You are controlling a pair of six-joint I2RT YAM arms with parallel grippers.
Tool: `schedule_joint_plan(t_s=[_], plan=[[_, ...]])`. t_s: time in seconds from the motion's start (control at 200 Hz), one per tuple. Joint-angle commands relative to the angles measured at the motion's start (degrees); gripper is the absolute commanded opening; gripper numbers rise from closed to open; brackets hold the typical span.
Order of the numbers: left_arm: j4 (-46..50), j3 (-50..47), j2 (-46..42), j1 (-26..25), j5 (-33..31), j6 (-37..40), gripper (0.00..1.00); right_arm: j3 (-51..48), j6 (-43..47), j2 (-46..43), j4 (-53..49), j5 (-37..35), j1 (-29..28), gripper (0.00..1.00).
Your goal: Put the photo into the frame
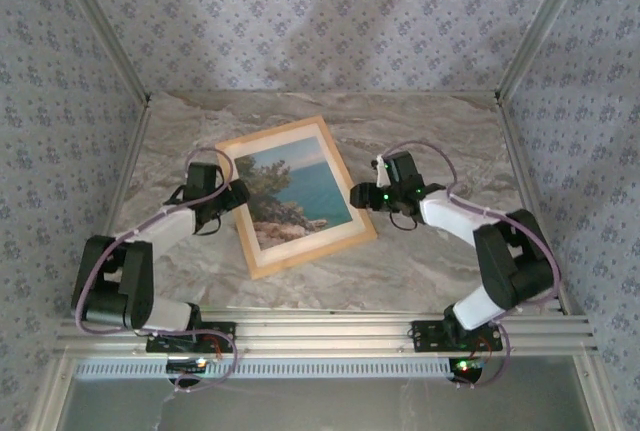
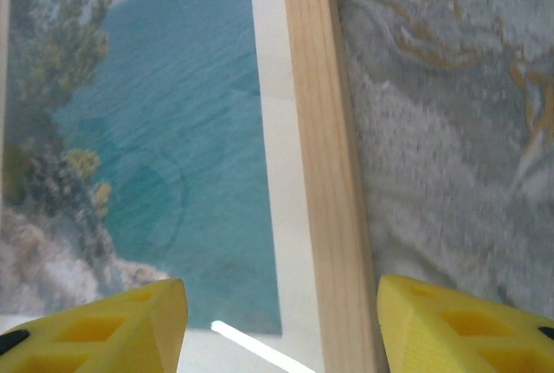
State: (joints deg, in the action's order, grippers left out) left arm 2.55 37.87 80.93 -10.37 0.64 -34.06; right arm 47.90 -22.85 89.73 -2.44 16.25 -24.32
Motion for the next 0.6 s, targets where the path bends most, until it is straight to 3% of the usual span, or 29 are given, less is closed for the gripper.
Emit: schedule_joint_plan(t_s=[0.0,0.215,0.595], plan=[[-0.6,2.7,2.3,0.3,1.0,1.5,0.86,4.7,4.8,5.3,-2.7,-0.5,-0.4,0.61],[-2.5,4.0,5.8,0.2,3.1,1.0,0.84,9.8,5.4,11.3,-3.5,0.9,-1.9,0.61],[-6.4,3.5,8.8,0.1,6.5,0.7,0.80,8.3,4.4,12.4,-2.9,2.9,-2.5,0.61]])
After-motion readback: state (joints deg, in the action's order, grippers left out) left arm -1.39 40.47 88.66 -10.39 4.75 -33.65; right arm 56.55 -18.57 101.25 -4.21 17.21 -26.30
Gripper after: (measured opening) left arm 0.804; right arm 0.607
